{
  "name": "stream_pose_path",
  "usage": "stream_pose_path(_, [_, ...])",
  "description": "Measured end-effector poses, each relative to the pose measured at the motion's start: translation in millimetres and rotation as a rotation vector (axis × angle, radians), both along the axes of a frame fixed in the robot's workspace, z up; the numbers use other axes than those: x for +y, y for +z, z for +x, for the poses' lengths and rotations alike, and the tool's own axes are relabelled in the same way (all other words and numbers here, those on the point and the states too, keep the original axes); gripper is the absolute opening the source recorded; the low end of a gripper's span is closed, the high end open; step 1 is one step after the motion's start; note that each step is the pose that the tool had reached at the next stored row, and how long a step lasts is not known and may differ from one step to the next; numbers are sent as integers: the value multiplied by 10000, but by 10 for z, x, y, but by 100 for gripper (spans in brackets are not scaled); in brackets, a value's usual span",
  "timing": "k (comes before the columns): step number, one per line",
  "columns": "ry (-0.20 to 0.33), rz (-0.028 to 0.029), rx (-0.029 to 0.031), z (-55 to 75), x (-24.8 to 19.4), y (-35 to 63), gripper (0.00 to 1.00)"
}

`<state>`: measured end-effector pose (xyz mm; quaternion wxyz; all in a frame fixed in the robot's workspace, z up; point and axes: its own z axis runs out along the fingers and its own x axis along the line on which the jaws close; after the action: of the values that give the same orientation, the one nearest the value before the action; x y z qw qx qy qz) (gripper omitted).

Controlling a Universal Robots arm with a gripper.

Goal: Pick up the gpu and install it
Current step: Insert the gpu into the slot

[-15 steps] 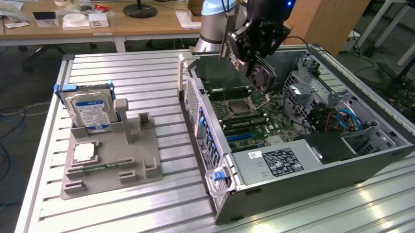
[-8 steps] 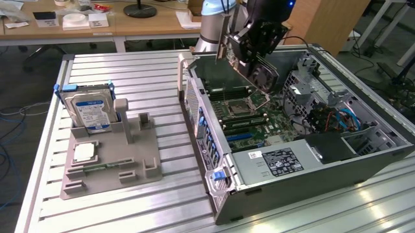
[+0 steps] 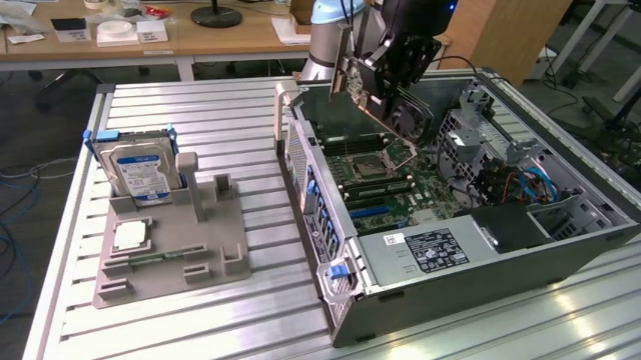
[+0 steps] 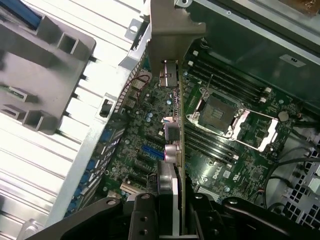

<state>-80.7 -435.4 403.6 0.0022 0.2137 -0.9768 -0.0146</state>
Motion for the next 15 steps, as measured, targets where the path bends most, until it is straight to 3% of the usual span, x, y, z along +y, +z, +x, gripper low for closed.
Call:
stream_pose_path(4, [40, 2, -1, 3, 0, -1, 28])
stream_pose_path(7, [377, 3, -2, 8, 0, -4, 28])
stream_pose_path(8, [792, 1, -1, 9, 0, -7, 28])
stream_pose_path(15, [2013, 2, -3, 11, 0, -16, 28])
